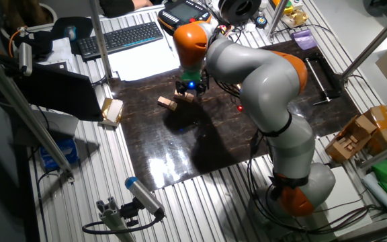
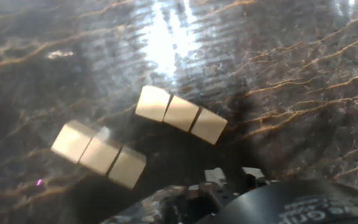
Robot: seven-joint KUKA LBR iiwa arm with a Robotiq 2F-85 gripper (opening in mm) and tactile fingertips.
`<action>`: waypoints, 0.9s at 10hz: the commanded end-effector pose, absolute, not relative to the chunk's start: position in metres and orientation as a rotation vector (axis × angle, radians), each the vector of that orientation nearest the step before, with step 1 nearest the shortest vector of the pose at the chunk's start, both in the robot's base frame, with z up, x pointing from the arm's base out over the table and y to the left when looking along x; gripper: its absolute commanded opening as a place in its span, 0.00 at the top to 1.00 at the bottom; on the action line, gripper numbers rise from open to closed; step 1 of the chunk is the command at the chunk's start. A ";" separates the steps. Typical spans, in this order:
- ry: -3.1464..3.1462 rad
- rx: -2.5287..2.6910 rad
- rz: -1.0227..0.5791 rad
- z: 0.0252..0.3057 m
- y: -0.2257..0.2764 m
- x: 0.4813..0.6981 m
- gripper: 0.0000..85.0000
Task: Stack the blocks into a pyramid shape
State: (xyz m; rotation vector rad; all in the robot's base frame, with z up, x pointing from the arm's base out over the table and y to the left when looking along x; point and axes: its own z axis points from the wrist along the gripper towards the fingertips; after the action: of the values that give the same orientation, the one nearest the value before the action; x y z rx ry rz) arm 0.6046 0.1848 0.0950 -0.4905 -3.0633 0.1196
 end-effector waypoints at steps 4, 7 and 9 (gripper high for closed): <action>-3.029 -0.495 0.158 0.095 0.185 0.605 0.19; -2.988 -0.547 0.093 0.095 0.185 0.605 0.23; -3.008 -0.579 0.095 0.089 0.186 0.606 0.20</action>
State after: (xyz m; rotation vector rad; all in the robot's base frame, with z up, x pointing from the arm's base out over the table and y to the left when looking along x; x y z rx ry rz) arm 0.6063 0.1872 0.0893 -0.5752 -3.0083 0.0916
